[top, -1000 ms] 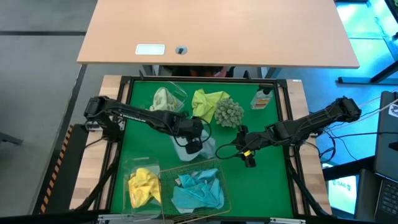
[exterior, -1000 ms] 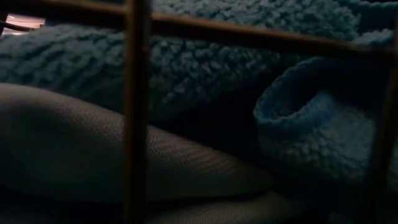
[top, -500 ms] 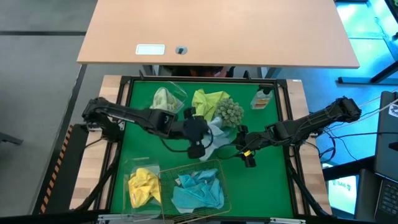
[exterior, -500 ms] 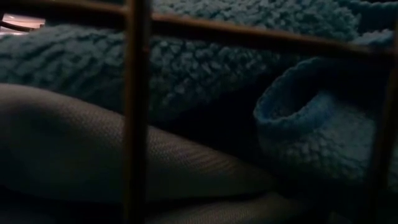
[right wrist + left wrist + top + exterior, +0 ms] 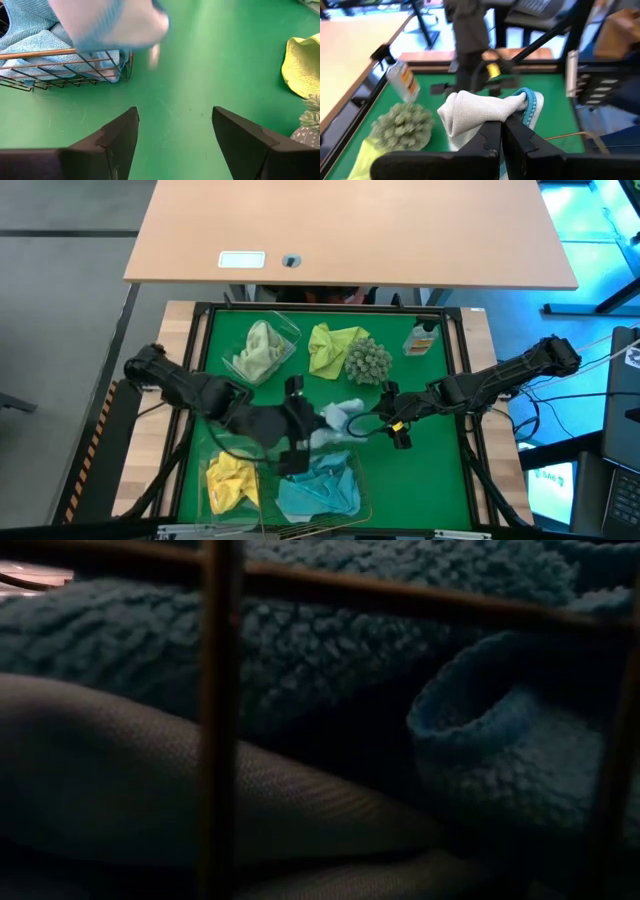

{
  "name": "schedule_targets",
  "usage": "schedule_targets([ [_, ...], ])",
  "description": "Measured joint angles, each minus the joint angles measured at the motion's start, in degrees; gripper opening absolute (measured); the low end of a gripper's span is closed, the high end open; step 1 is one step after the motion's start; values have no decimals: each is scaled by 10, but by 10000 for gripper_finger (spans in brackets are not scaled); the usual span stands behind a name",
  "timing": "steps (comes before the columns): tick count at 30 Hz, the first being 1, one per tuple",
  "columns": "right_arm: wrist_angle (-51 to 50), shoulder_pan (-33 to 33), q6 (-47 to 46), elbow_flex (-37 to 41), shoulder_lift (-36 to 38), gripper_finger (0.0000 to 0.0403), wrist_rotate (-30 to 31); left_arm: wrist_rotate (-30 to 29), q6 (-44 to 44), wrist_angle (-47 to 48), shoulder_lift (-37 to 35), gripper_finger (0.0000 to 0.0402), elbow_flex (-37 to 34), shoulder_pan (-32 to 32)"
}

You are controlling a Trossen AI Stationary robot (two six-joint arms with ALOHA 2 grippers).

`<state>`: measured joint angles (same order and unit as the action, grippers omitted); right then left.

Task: Sort microfiber towel by color & place in baskets
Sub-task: Put the light blue microfiber towel into the wire basket

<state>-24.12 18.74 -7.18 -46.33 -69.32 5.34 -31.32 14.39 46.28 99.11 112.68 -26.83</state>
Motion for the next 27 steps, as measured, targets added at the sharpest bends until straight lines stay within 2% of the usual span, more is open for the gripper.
schedule_targets([
  [8, 0, 0, 0, 0, 0, 253, 0, -34, 1, 26, 0, 0, 54, -69],
  [19, 0, 0, 0, 0, 0, 253, 0, -55, 12, 26, 1, 0, 59, -139],
  [23, 0, 0, 0, 0, 0, 253, 0, -54, 62, 55, 1, 0, 59, -161],
  [27, 0, 0, 0, 0, 0, 253, 0, -50, 158, 119, 7, 0, 59, -181],
])
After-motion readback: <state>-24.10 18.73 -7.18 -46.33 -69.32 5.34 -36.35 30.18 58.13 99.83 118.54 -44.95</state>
